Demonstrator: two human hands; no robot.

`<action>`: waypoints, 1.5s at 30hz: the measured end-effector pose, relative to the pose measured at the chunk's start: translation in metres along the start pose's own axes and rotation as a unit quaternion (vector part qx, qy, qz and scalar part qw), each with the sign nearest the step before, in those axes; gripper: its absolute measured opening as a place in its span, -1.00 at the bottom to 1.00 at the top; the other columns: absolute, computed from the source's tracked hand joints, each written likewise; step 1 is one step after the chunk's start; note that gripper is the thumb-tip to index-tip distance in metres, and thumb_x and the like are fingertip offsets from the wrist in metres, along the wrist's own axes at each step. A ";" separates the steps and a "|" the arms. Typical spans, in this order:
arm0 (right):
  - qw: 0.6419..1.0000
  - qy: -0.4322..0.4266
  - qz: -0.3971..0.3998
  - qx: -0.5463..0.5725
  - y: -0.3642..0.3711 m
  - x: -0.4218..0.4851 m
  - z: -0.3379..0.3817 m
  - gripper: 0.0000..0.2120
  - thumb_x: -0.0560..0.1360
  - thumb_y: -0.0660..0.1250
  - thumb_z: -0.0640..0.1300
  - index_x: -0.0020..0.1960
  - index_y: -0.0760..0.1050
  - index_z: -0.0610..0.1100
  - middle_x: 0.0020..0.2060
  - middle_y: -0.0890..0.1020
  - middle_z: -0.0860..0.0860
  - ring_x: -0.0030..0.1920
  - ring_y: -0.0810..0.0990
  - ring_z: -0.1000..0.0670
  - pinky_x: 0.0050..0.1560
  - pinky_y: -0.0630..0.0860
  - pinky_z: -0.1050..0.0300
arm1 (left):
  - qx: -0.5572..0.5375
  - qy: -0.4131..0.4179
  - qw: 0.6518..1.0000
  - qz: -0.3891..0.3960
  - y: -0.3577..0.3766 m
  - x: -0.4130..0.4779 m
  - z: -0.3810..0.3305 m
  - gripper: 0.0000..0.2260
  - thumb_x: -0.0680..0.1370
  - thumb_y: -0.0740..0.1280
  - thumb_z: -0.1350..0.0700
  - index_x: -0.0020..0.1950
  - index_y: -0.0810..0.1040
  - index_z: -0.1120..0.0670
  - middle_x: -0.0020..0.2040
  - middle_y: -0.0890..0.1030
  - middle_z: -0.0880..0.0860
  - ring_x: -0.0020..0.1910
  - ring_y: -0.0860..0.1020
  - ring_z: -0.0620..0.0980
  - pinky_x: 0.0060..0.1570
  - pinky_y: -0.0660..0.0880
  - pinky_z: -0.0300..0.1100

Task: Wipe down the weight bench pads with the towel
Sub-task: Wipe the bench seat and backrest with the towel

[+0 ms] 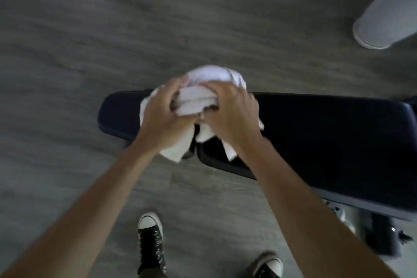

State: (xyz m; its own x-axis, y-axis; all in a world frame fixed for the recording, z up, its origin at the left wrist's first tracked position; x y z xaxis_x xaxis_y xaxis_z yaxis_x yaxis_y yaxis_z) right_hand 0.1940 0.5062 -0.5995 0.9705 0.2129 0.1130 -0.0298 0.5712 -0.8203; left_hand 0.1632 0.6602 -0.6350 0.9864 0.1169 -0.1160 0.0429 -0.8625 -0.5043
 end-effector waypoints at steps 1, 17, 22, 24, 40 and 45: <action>0.999 -0.028 0.008 -0.015 0.024 0.027 0.021 -0.60 0.31 0.38 -0.16 0.12 0.62 0.09 -0.07 0.69 0.09 -0.14 0.54 0.03 -0.31 0.25 0.23 | 0.016 -0.002 1.000 -0.013 -0.027 0.019 0.019 -0.37 0.33 0.48 -0.19 0.40 0.50 -0.14 0.23 0.67 0.02 0.19 0.65 0.04 0.17 0.61 0.13; 0.956 -0.014 0.271 -0.116 0.312 0.013 0.079 -0.42 0.41 0.38 -0.20 0.40 0.38 0.03 0.42 0.36 -0.08 0.27 0.44 -0.25 0.03 0.49 -0.07 | 0.131 -0.135 0.976 0.109 -0.077 0.017 0.302 -0.31 0.35 0.33 -0.09 0.51 0.34 -0.12 0.65 0.27 0.07 0.62 0.17 0.17 0.50 0.21 0.28; 0.978 -0.016 0.195 -0.066 0.220 0.002 0.078 -0.53 0.27 0.25 -0.15 0.14 0.62 0.09 0.15 0.65 0.08 0.01 0.66 -0.07 -0.10 0.55 0.09 | -0.006 -0.112 0.982 0.152 -0.066 0.000 0.236 -0.34 0.34 0.31 -0.23 0.44 0.42 -0.12 0.49 0.50 0.05 0.46 0.48 0.17 0.42 0.44 0.20; 0.992 -0.029 0.056 -0.111 0.191 0.051 0.062 -0.56 0.22 0.28 -0.12 0.07 0.66 0.07 0.06 0.69 0.07 -0.01 0.67 -0.08 -0.10 0.54 0.11 | 0.000 -0.095 0.989 0.116 -0.055 0.052 0.203 -0.15 0.31 0.32 -0.31 0.58 0.26 -0.12 0.44 0.55 -0.01 0.36 0.55 0.06 0.31 0.52 0.04; 0.973 0.101 0.194 -0.078 0.123 -0.013 0.004 -0.66 0.35 0.33 -0.14 0.09 0.61 0.09 -0.02 0.69 0.08 -0.07 0.64 -0.05 -0.23 0.37 0.16 | 0.087 -0.098 0.950 0.284 -0.020 0.025 0.114 -0.56 0.30 0.52 -0.12 0.11 0.52 -0.05 -0.01 0.69 -0.07 0.01 0.66 0.01 0.09 0.60 0.08; 0.983 0.136 0.091 -0.084 -0.033 0.076 0.042 -0.67 0.23 0.25 -0.08 -0.04 0.59 0.03 -0.16 0.67 -0.02 -0.09 0.62 -0.23 -0.21 0.43 0.06 | 0.109 -0.002 0.971 0.215 -0.061 0.096 -0.059 -0.66 0.24 0.42 -0.09 -0.15 0.36 -0.03 -0.23 0.56 -0.01 -0.18 0.57 0.13 -0.23 0.46 0.02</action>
State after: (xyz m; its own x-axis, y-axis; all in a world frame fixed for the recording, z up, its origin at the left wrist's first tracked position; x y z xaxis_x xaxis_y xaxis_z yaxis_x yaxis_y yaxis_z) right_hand 0.2588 0.5371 -0.5402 0.9813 0.0669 -0.1804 -0.1920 0.3998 -0.8962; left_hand 0.2642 0.6950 -0.5647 0.9053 -0.2286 -0.3581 -0.4072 -0.7071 -0.5781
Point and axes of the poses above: each hand's wrist, its own x-axis towards the middle knuckle, its own y-axis out of the palm, z = x × y, the point moved 3 cm from there along x, towards the middle knuckle
